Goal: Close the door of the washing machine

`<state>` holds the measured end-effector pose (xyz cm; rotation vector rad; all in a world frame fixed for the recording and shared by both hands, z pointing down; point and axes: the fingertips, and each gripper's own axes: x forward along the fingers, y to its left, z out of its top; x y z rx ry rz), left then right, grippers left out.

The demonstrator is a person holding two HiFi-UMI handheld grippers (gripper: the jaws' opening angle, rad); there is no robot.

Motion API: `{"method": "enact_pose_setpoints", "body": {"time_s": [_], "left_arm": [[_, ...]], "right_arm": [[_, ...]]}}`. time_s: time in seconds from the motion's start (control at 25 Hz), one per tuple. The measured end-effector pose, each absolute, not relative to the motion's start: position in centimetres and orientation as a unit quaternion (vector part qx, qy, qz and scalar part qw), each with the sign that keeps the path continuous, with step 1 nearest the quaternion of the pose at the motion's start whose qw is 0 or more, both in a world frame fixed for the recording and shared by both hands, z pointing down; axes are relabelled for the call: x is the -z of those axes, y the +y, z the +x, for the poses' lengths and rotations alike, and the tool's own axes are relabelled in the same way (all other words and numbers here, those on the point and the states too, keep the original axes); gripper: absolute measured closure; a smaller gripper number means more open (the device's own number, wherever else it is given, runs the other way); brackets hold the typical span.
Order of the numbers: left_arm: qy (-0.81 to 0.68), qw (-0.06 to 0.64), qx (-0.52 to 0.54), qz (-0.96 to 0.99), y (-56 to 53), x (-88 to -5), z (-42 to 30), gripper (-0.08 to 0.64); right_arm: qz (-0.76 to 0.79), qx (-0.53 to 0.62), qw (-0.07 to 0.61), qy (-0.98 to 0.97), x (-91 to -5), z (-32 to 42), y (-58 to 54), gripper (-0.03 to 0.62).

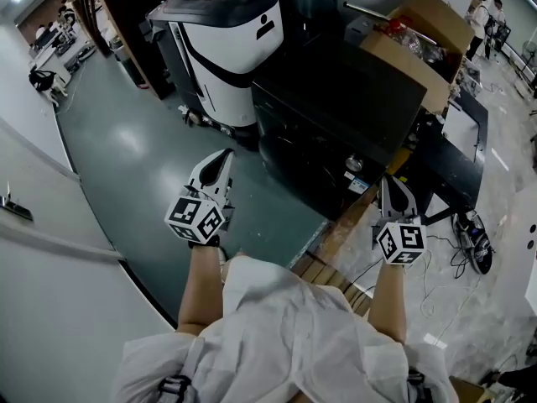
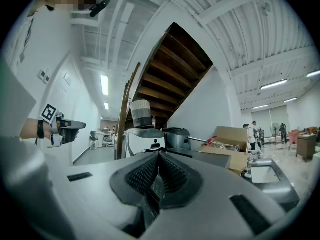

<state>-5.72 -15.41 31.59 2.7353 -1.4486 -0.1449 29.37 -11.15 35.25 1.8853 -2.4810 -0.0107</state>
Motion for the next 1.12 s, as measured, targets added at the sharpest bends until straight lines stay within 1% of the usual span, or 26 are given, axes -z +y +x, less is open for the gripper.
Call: {"method": "enact_pose_setpoints", "body": {"time_s": [0.36, 0.8, 1.12], "left_arm": [[-0.454, 0.023, 0.045, 0.889, -15.9, -32.0, -5.8, 0.543], [-0.446, 0.027, 0.046, 0.893, -15.9, -32.5, -5.7, 0.544], [-0.444, 0.026, 0.040, 0.895, -15.8, -32.7, -5.2, 0.543]], "right_arm": [[0.614, 0.003, 0.013, -0.789, -34.9, 28.1, -10.4, 0.565], [0.622, 0.008, 0.035, -0.782, -35.2, 28.0, -9.2, 0.565], [0.624, 0.010, 0.038, -0.780, -35.5, 28.4, -8.8, 0.565]]}}
